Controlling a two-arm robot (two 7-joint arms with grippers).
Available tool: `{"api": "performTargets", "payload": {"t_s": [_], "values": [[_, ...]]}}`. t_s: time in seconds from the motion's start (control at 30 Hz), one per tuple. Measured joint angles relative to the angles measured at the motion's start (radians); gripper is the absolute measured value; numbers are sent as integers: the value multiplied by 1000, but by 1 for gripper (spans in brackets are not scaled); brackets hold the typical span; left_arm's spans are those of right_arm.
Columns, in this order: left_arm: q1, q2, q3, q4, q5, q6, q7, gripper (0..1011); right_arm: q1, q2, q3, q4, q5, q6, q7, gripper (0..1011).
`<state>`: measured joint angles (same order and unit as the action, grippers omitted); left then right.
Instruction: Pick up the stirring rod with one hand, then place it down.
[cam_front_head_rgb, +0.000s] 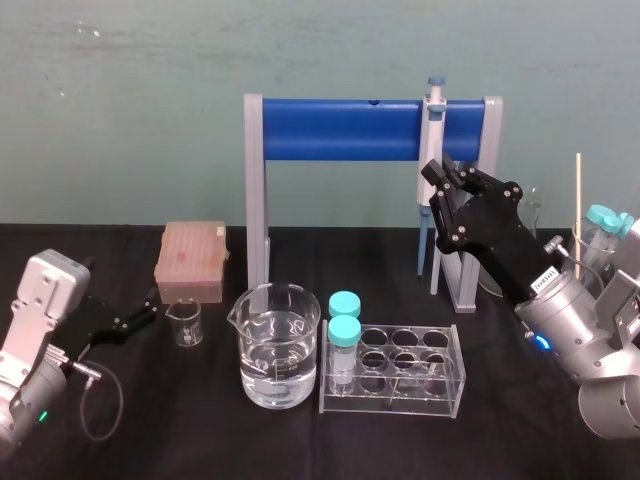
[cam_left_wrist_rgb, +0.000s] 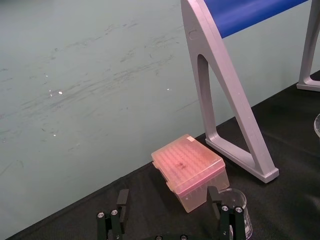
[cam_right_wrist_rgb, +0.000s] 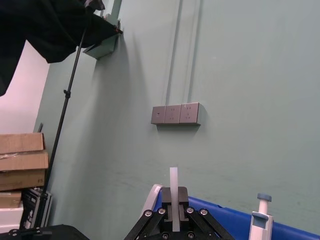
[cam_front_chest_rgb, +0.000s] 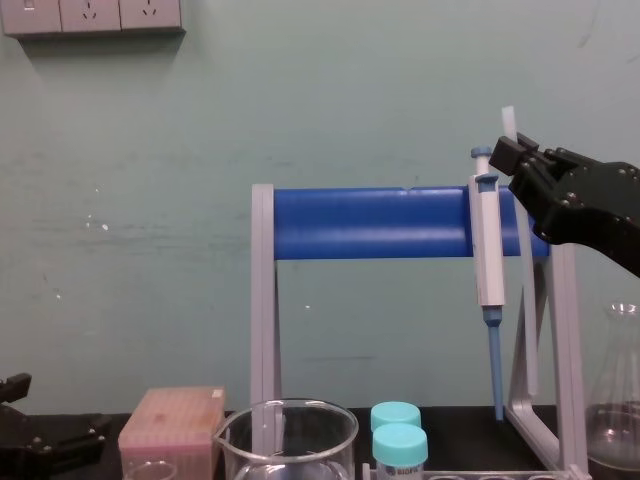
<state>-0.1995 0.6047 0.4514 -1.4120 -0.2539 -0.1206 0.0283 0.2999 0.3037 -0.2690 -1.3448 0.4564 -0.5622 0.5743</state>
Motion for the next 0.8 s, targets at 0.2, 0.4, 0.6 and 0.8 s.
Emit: {"api": "performTargets", "payload": {"t_s": [0.2,0.4,0.6,0.8], "values": [[0,0,0,0,0,0,0,1000,0,0,0,0,0,0,0,69],[0,0,0,0,0,0,0,1000,0,0,0,0,0,0,0,69],[0,0,0,0,0,0,0,1000,0,0,0,0,0,0,0,69],[0,0,0,0,0,0,0,1000,0,0,0,0,0,0,0,69]]}}
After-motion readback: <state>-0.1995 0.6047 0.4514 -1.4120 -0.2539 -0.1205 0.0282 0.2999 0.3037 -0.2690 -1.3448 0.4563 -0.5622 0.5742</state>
